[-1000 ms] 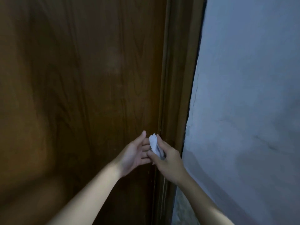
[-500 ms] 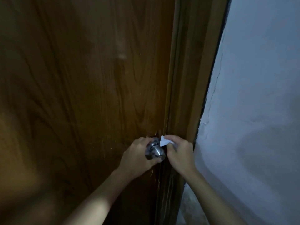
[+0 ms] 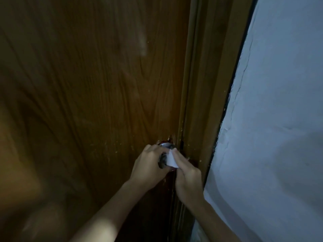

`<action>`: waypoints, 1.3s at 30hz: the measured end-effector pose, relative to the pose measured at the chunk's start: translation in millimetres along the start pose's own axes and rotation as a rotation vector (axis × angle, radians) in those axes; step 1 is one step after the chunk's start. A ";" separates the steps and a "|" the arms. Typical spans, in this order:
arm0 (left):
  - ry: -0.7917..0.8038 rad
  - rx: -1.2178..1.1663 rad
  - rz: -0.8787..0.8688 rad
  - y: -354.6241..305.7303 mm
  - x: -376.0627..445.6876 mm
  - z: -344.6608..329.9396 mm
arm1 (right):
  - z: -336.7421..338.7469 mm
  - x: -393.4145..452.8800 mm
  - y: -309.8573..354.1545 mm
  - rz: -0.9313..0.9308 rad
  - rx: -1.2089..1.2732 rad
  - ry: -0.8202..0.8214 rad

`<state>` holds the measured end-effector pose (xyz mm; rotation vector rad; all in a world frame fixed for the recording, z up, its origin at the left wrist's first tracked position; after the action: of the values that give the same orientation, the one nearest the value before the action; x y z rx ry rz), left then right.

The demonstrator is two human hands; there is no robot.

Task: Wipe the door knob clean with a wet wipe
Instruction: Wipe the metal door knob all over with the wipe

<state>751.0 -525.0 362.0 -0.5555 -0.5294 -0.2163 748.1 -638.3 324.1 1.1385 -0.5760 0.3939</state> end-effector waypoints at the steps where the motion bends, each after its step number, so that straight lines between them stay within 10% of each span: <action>1: -0.002 0.010 -0.005 -1.3 -0.8 -0.5 | -5.5 -4.4 0.4 0.040 -0.019 0.024; 39: -0.022 0.007 -0.047 0.0 -6.2 -7.1 | -6.3 -7.6 -2.9 -0.092 0.017 -0.098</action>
<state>748.7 -528.5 353.6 -0.5395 -0.5643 -0.2529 745.2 -633.6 315.5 1.2009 -0.6050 0.2656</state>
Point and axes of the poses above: each hand's wrist, its own x-axis towards the middle knuckle, its own z-axis out of the back of the hand, y = z × x, the point moved 6 cm from there along x, towards the middle knuckle, and after that the axes turned 4 degrees about -y, right-handed, at the moved point
